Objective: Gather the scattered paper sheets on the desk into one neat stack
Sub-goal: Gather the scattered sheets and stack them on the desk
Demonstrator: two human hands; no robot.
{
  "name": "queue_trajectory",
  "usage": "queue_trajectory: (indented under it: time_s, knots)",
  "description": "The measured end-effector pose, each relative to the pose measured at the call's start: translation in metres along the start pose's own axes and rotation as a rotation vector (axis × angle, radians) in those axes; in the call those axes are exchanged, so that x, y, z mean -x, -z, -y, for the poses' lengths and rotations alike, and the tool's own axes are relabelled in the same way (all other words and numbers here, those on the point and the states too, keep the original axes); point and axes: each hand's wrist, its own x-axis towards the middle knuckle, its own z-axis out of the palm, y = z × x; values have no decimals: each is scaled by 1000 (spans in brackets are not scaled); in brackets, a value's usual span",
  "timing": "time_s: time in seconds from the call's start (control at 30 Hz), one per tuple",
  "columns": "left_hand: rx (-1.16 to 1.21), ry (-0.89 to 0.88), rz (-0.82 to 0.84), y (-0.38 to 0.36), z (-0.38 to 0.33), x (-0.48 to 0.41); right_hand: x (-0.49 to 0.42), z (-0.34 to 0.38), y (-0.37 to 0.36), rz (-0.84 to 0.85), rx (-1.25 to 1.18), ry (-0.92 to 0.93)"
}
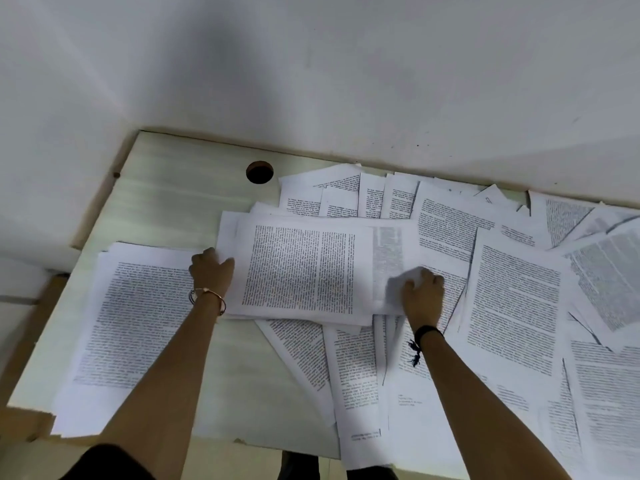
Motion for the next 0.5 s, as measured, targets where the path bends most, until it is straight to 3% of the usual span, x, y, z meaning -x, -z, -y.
queue_trajectory:
  time_s: [0.1, 0.2, 0.3, 0.43, 0.5]
  knots:
    - [56, 19, 15, -2, -6, 1, 9, 16, -13, 80, -55, 151]
    - [107, 16, 21, -6, -10, 4, 18, 30, -22, 48, -126, 110]
    - [116, -13, 5, -10, -9, 3, 29, 39, -33, 111, -124, 201]
    - [126, -31, 28, -12, -12, 6, 34, 49, -37, 41, -202, 46]
    - [126, -55, 39, -13, -12, 6, 34, 50, -44, 130, -309, -86]
